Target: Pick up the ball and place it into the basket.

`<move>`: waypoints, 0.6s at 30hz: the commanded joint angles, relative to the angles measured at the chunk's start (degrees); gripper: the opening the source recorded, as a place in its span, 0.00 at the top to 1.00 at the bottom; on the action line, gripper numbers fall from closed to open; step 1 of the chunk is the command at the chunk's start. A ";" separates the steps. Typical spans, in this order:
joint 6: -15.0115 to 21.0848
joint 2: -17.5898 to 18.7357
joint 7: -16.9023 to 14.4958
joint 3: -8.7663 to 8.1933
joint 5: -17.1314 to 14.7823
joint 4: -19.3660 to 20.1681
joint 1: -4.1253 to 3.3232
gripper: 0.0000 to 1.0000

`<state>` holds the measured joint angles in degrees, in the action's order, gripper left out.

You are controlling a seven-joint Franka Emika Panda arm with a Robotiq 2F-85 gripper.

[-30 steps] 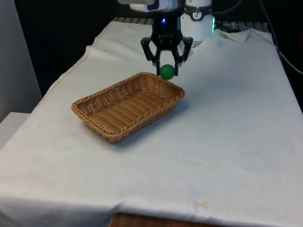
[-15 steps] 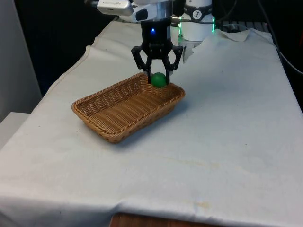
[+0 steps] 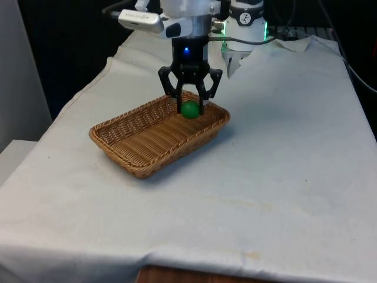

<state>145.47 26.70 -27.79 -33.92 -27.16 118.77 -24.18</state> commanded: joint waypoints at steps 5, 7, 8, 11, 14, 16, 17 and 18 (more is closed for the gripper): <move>0.46 3.32 -0.40 -0.57 -0.06 -2.64 0.34 0.97; 0.80 4.35 -0.46 -0.69 -0.23 -3.15 0.34 0.97; 1.15 5.21 -0.52 -0.74 -0.34 -3.55 0.34 0.97; 1.09 5.79 -0.17 -1.09 -0.06 -3.55 0.06 0.97; 2.58 6.88 -0.57 -0.57 -0.69 -3.61 0.46 0.97; 2.92 7.39 -0.63 -0.52 -0.86 -3.67 0.46 0.97; 3.04 7.68 -0.57 -0.63 -0.86 -3.67 0.40 0.97; 3.04 7.73 -0.57 -0.63 -0.86 -3.67 0.40 0.97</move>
<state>148.17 34.43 -27.96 -34.95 -27.56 115.22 -24.12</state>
